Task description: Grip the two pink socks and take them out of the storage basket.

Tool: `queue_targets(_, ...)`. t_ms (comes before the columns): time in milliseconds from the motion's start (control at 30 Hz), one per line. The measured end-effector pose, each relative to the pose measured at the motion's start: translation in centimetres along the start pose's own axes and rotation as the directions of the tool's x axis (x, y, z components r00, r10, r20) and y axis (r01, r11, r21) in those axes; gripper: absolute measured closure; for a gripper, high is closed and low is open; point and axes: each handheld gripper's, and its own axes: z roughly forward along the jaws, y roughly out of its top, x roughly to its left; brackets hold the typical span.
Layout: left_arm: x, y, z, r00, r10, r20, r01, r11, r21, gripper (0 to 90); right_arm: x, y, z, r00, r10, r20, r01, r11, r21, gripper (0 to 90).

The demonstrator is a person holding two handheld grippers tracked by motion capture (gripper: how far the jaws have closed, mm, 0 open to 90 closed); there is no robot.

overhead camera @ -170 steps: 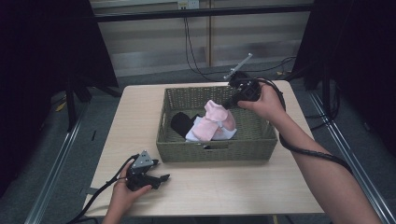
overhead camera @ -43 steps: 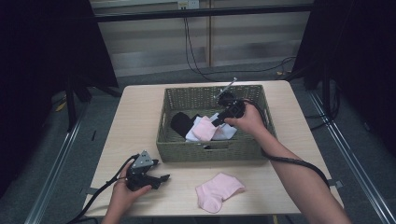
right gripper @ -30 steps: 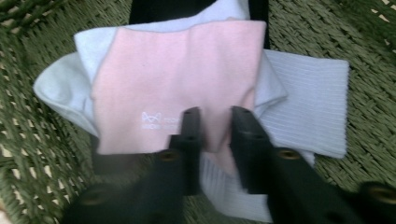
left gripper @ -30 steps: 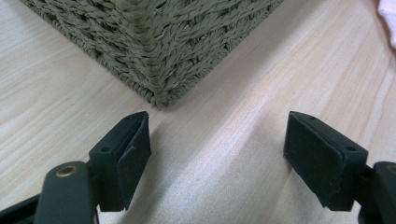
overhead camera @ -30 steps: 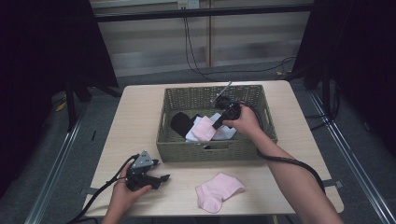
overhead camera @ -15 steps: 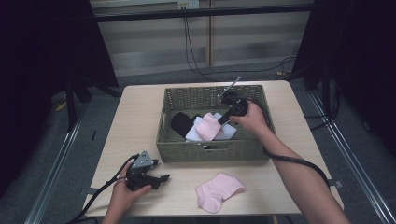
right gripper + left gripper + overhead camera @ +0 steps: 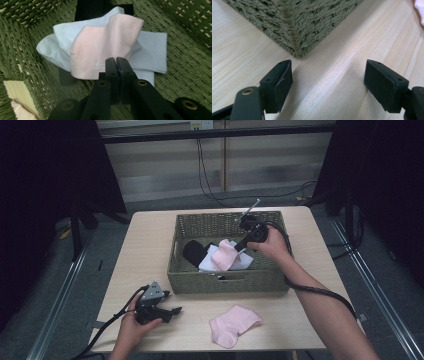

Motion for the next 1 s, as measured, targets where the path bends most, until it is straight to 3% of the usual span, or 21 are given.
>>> queue_targets(667, 0.0, 0.0, 0.0, 1.0000, 0.004, -0.004, -0.004, 1.0000, 0.001, 22.7, 1.6, 1.2, -5.8, 0.9986, -0.018, -0.049, 0.017, 1.000, -0.026, 89.5)
queue_targets(1000, 0.0, 0.0, 0.0, 1.0000, 0.004, -0.003, -0.004, 1.0000, 0.001, 22.7, 1.5, 1.3, -7.9, 0.9981, -0.017, -0.060, 0.014, 0.999, -0.042, 89.7)
